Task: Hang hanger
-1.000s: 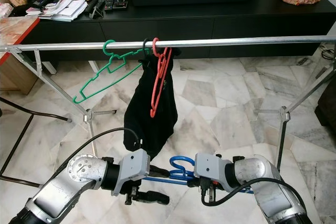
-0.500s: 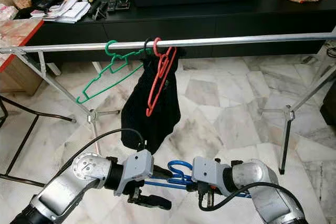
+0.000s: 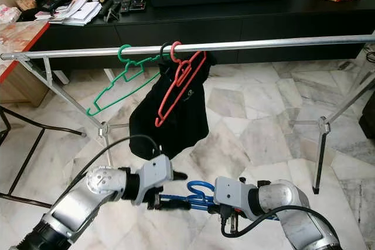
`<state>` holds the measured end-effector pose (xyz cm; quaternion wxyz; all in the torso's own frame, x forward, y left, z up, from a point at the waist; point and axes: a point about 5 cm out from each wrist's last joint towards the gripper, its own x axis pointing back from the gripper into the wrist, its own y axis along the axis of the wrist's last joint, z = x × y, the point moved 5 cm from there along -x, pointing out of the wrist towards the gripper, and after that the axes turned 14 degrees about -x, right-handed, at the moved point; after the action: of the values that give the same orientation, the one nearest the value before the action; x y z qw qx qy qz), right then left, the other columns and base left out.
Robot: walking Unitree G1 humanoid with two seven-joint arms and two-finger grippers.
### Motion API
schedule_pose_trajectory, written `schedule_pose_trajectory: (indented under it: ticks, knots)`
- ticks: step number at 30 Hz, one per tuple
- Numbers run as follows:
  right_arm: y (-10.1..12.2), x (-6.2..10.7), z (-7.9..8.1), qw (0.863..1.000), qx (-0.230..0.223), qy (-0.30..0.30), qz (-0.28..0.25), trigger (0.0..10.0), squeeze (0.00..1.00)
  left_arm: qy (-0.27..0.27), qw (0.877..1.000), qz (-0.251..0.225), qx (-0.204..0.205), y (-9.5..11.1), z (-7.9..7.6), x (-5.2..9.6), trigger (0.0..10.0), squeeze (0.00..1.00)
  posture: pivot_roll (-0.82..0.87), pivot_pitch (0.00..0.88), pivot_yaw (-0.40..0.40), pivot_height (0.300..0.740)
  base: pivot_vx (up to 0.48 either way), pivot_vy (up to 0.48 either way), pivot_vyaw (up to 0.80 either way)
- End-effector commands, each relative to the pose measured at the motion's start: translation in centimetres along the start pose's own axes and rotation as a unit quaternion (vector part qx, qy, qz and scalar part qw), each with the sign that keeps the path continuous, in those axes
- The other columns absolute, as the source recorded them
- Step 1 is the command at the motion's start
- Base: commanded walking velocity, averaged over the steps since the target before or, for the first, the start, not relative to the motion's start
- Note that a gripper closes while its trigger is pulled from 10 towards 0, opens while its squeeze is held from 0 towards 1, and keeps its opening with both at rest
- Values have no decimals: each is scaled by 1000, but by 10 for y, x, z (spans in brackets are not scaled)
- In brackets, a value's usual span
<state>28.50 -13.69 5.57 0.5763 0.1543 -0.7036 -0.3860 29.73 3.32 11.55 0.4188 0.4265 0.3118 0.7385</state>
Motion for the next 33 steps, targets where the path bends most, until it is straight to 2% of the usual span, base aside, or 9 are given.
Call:
schedule_pose_trajectory:
  ticks: [1, 4, 5, 7, 20, 32, 33]
  knots:
    - [-4, -3, 5, 1000, -2, 9, -1, 10000, 0, 8, 1000, 14, 4, -8, 1, 1, 10000, 0, -70, 220, 93, 740, 0, 0, 0]
    - [-2, -3, 5, 1000, 1, 10, -8, 10000, 0, 0, 1000, 9, 5, -8, -3, -2, 10000, 0, -73, 221, 90, 740, 0, 0, 0]
    - [3, -2, 5, 1000, 5, 12, -17, 10000, 0, -23, 1000, 2, 8, -6, -11, -5, 10000, 0, -76, 222, 91, 740, 0, 0, 0]
    - [5, -1, 5, 1000, 9, 14, -20, 10000, 0, -37, 999, 0, 9, -5, -15, -6, 10000, 0, -77, 224, 89, 740, 0, 0, 0]
    - [17, 1, 7, 999, 30, 20, -35, 10000, 0, -67, 998, 16, 3, -12, -26, -11, 10000, 0, -86, 228, 86, 740, 0, 0, 0]
    - [27, 5, 9, 998, 40, 26, -48, 10000, 0, -69, 997, 19, 8, -13, -27, -13, 10000, 0, -87, 228, 83, 740, 0, 0, 0]
    - [28, 5, 9, 998, 41, 25, -48, 10000, 0, -70, 997, 19, 7, -13, -28, -14, 4863, 0, -87, 228, 82, 740, 0, 0, 0]
